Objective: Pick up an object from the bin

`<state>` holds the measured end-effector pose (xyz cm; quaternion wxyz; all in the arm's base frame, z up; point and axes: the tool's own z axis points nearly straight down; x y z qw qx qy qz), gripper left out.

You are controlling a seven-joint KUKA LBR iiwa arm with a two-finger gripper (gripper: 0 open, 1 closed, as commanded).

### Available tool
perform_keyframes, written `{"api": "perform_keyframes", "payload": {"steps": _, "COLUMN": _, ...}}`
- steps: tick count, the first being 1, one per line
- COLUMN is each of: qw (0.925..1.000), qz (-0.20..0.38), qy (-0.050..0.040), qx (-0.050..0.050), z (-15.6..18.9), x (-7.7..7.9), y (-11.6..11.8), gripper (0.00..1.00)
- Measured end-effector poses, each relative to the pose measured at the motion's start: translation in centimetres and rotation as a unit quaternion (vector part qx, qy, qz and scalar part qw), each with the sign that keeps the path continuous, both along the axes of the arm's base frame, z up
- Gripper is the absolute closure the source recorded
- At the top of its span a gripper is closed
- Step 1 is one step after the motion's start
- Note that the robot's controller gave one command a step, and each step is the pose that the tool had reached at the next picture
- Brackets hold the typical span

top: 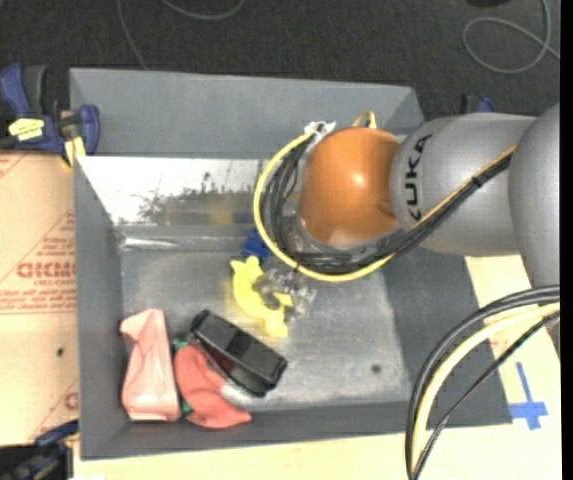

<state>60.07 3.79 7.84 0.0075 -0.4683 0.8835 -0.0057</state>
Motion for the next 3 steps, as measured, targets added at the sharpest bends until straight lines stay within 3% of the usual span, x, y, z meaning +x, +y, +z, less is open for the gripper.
{"api": "perform_keyframes", "payload": {"steps": 1, "qw": 1.0000, "qz": 0.000, "qy": 0.0000, "qx": 0.000, "z": 0.0, "x": 0.0, "y": 0.0, "gripper": 1.00}}
{"api": "perform_keyframes", "payload": {"steps": 2, "qw": 0.9997, "qz": -0.023, "qy": -0.0017, "qx": 0.001, "z": 7.5, "x": 0.6, "y": 0.4, "gripper": 1.00}}
{"api": "perform_keyframes", "payload": {"steps": 3, "qw": 0.9997, "qz": -0.024, "qy": -0.0016, "qx": 0.001, "z": 7.5, "x": 0.6, "y": 0.4, "gripper": 1.00}}
